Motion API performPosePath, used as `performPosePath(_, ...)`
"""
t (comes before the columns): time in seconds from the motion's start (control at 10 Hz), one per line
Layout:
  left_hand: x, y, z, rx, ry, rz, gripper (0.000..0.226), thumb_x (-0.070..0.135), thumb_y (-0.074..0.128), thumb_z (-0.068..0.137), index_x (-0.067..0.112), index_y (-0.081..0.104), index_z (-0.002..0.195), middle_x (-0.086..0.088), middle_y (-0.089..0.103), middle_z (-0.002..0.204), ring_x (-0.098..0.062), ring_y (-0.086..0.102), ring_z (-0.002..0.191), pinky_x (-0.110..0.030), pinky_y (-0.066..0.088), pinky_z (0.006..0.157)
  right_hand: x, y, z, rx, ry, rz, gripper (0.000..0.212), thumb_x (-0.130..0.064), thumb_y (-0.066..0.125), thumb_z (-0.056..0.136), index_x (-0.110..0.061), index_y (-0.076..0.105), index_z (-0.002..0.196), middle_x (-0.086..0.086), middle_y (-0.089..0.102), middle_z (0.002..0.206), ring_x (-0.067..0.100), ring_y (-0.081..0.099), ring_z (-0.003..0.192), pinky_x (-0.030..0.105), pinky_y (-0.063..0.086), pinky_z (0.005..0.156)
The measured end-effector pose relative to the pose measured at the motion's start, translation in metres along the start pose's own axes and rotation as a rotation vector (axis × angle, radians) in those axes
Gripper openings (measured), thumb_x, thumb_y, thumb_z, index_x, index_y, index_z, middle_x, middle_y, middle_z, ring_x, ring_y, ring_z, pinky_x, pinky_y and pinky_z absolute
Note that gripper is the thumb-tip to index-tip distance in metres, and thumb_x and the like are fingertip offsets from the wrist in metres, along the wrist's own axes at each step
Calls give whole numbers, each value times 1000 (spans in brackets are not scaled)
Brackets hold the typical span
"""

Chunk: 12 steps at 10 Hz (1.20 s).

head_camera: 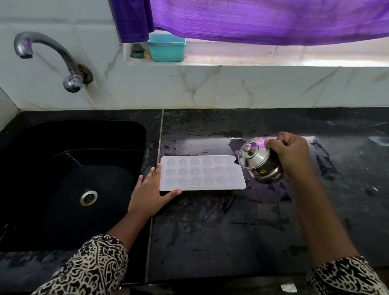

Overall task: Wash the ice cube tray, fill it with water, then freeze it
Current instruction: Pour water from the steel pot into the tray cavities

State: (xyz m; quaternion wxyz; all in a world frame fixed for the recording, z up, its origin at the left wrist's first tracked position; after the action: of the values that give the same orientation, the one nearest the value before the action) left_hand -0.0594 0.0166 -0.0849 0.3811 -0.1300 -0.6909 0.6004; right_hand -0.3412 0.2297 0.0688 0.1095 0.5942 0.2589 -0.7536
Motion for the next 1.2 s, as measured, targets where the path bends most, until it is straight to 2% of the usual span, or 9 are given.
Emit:
performPosePath(0.1,0,0,-1,0,-2,-1,118,90,26,68,15,5,157,-3,20,162,-12,12,150,-38,6,121,-7,8,-4,-33,-59,-65,37,-12,68,75,-19,38,54,-2,38,52,5,35,47,17,37,46)
performPosePath(0.2,0,0,-1,2,0,-2,118,90,26,68,15,5,157,-3,20,162,-12,12,150,-38,6,121,-14,15,-6,-52,-116,-136,42,-11,69,76,-20,36,52,-8,35,48,3,31,44,19,33,45)
performPosePath(0.3,0,-1,-1,1,-6,-2,120,91,26,67,15,5,157,-4,21,162,-13,12,150,-38,6,121,-16,18,-6,-59,-131,-156,41,-12,69,77,-20,37,52,-6,37,50,9,34,49,25,36,52)
performPosePath(0.4,0,-1,-1,6,-6,-7,120,91,26,66,15,5,157,-4,21,162,-13,12,150,-38,6,121,-16,18,-6,-56,-129,-142,40,-13,68,77,-21,37,52,-8,38,49,9,36,50,25,38,52)
performPosePath(0.5,-1,-1,-2,9,-2,-12,120,92,25,66,15,5,157,-4,21,162,-13,12,150,-38,6,121,-12,14,-5,-38,-77,-55,38,-14,68,74,-21,37,52,-13,39,45,0,36,44,13,38,44)
performPosePath(0.7,0,0,-1,8,0,-6,121,92,24,66,14,5,157,-4,21,162,-13,12,150,-39,7,121,10,-6,-1,63,106,108,31,-13,67,75,-22,45,53,-6,49,52,12,47,55,28,46,56)
performPosePath(0.8,-1,0,-1,10,4,-6,121,92,24,66,14,5,157,-5,22,162,-13,13,150,-38,7,121,10,-13,-1,82,114,91,29,-14,66,76,-22,47,56,-3,52,56,15,50,59,32,48,59)
performPosePath(1.0,-1,0,-1,16,6,-5,119,91,26,68,14,6,157,-5,22,162,-14,13,150,-39,8,121,7,-19,-4,77,75,-30,28,-14,66,78,-18,46,60,5,51,61,19,51,59,34,48,59)
performPosePath(1.2,0,-1,-1,17,8,3,118,89,28,69,14,6,157,-6,22,162,-14,14,150,-39,8,122,-3,-15,-5,36,-35,-148,34,-14,67,79,-20,43,56,-5,46,52,5,45,46,23,41,49)
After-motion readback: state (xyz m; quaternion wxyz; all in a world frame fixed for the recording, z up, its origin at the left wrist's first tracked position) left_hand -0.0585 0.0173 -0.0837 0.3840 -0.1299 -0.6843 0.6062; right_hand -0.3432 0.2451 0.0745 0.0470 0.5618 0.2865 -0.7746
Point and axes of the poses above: each hand's wrist, its own z-axis towards the middle knuckle, its own y-axis out of the palm, x = y × z, the point moved 8 cm from there along z, towards the middle knuckle
